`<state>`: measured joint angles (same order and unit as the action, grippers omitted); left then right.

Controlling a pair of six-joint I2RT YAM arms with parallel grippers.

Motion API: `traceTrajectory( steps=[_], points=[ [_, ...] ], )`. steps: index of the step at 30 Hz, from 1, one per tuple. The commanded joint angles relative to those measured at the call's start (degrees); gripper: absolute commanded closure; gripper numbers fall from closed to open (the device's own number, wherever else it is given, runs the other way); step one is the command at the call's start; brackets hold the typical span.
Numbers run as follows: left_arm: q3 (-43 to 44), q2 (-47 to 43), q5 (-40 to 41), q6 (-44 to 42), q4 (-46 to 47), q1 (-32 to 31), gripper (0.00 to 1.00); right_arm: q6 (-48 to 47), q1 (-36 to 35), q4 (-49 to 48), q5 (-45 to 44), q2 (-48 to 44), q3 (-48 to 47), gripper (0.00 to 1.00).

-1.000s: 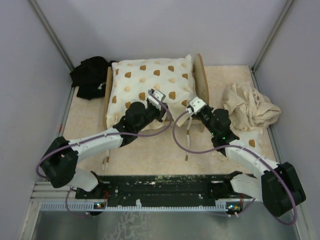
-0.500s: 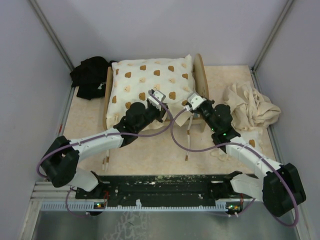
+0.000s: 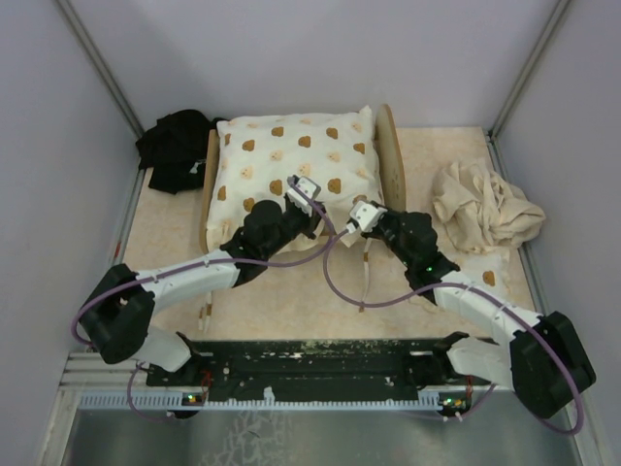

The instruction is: Set up the pet bed

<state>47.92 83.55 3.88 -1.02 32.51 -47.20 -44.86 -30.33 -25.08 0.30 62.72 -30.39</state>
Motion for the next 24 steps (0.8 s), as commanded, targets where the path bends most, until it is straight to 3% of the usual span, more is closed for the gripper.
traceTrajectory(
  steps=[1, 7, 16, 20, 24],
  points=[
    [-0.89, -0.31, 0.47, 0.91, 2.5, 0.22, 1.0, -0.24, -0.79, -3.06, -1.55, 1.34, -1.39, 1.0],
    [-1.37, -0.14, 0.34, 1.16, 2.86, 0.27, 1.0, 14.11, -0.87, 0.25, -5.73, 1.21, -1.09, 1.0],
    [-1.86, -0.29, -0.29, -0.18, 2.2, 0.18, 1.0, 39.39, -0.87, 25.34, -4.56, -8.08, -8.27, 0.64],
    [-1.82, -0.26, -0.65, -0.79, 2.03, 0.18, 1.0, 48.12, -0.87, 32.96, -7.95, -10.39, -8.74, 0.68],
    [-1.07, 0.78, -1.02, -0.99, 1.96, 0.18, 1.0, 54.87, -0.87, 29.59, -7.5, -11.81, -3.54, 0.71]
  ],
)
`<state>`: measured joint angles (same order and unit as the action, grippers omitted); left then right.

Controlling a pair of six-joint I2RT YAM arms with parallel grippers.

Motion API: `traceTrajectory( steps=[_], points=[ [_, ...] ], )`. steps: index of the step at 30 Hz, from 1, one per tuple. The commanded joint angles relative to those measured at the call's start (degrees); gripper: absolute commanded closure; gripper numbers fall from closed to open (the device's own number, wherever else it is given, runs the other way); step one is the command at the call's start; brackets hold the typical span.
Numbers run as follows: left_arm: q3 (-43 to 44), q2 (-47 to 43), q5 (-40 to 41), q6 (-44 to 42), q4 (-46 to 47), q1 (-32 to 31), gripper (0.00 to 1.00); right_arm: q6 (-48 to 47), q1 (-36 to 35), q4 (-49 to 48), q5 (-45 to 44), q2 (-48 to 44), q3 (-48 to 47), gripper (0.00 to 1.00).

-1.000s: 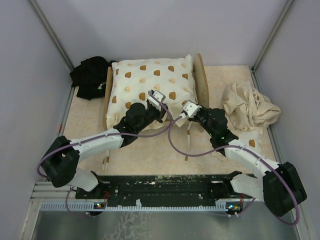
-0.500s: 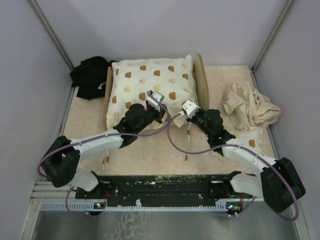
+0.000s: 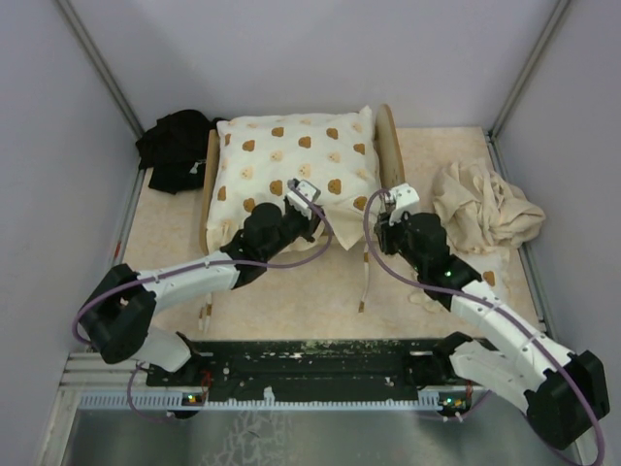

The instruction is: Set up the pet bed

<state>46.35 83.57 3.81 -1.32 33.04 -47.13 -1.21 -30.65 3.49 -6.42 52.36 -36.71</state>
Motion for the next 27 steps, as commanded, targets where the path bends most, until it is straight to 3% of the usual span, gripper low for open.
traceTrajectory(
  steps=[1, 6, 10, 22, 27],
  points=[
    [0.87, 1.11, -1.06, -0.65, 1.52, 0.12, 1.0, 13.34, -0.55, -0.85, -0.59, -1.62, 4.38, 0.72],
    [3.02, 2.91, -2.22, -0.17, 0.95, -0.03, 1.0, 17.1, -0.56, -8.67, -6.49, -0.95, 10.83, 0.71],
    [4.06, 3.56, -1.69, -0.39, 0.8, -0.13, 1.0, 11.33, 0.21, -14.65, -11.7, 0.84, 12.19, 0.72],
    [8.15, 6.23, 0.13, 0.12, 0.98, -0.15, 1.0, 3.22, 8.86, -19.2, -8.29, 7.43, 6.95, 0.79],
    [9.02, 7.86, 0.7, 0.39, 1.04, -0.15, 1.0, 6.84, 8.67, -19.17, -1.99, 8.28, 6.67, 0.83]
  ],
)
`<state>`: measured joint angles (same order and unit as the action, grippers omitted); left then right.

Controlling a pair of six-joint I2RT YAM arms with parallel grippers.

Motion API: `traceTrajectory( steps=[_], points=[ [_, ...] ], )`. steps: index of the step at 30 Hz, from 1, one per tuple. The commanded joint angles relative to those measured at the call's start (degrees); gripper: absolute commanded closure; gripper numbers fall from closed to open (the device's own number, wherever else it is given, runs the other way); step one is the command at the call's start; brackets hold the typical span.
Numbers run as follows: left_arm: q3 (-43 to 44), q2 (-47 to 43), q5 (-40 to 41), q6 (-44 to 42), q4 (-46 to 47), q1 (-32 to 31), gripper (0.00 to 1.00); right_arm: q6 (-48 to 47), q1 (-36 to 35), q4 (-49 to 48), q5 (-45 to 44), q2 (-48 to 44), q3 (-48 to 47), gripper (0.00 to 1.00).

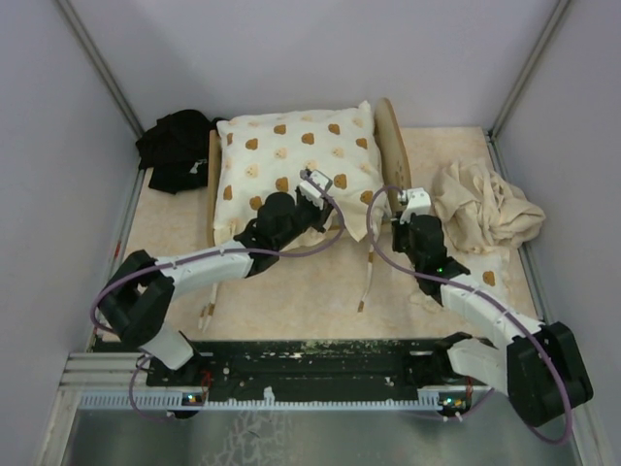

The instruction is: Set up the pet bed

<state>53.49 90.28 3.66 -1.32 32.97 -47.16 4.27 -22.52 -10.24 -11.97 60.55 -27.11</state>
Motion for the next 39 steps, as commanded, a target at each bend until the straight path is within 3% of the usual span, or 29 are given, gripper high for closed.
traceTrajectory(
  steps=[1, 12, 21, 23, 25, 39],
  points=[
    [1.91, 1.21, 0.97, 0.51, 1.2, -0.06, 1.0, 2.11, -0.02, -7.34, 5.14, -0.48, -1.07, 0.83],
    [1.44, 1.21, 0.9, 0.88, 2.09, -0.13, 1.0, 6.44, -2.76, -1.89, 11.45, -5.84, -6.65, 0.77],
    [0.5, 0.98, 0.68, 1.15, 2.69, -0.08, 1.0, 7.82, -6.56, -1.83, 7.44, -1.16, -7.95, 0.72],
    [0.26, 0.8, 0.71, 1.15, 2.8, -0.08, 1.0, 7.26, -6.59, -2.22, 5.9, -0.74, -8.22, 0.8],
    [0.01, 0.56, 0.64, 1.07, 2.84, -0.13, 1.0, 6.76, -6.66, -2.98, 4.27, -0.78, -8.34, 1.0],
    [-1.28, 0.24, 0.97, 1.32, 3.65, -0.08, 1.0, 10.47, -6.66, -7.35, -13.99, -2.69, -8.48, 1.0]
  ],
)
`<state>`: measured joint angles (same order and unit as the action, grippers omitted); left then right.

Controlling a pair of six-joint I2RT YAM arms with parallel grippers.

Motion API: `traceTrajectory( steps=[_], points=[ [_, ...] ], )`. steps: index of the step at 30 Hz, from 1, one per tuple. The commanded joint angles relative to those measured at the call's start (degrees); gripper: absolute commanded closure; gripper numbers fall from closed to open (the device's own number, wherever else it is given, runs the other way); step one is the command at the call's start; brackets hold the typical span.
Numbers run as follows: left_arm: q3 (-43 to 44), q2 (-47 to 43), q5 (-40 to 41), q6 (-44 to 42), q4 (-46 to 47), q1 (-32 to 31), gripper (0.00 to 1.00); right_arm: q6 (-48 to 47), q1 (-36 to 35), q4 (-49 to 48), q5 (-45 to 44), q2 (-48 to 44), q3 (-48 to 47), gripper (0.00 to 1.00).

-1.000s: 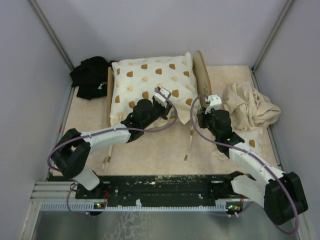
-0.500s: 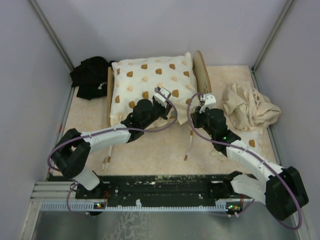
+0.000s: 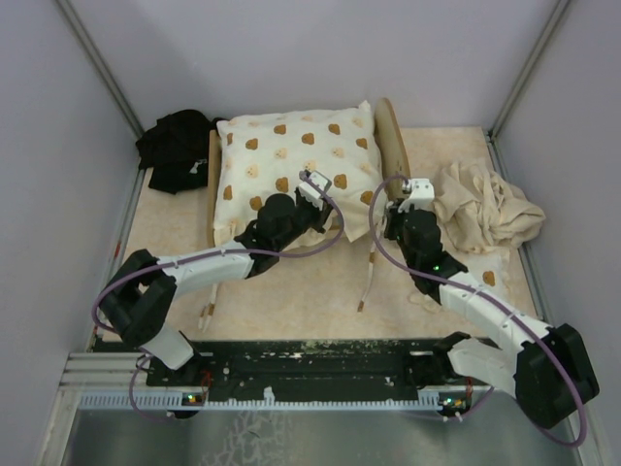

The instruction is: Set up the pet bed

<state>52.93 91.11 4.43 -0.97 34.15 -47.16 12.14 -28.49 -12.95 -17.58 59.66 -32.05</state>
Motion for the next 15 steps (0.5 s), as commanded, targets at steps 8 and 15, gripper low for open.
traceTrajectory(
  steps=[8, 15],
  points=[
    [-0.37, -0.43, -0.04, 1.17, 2.83, -0.05, 1.0, 5.79, -1.42, 0.9, -10.81, 1.4, -4.29, 1.0],
    [-0.22, -0.06, -0.12, 1.38, 3.07, -0.13, 1.0, 8.26, -1.74, 15.69, -19.16, -2.99, -8.31, 0.86]
  ],
)
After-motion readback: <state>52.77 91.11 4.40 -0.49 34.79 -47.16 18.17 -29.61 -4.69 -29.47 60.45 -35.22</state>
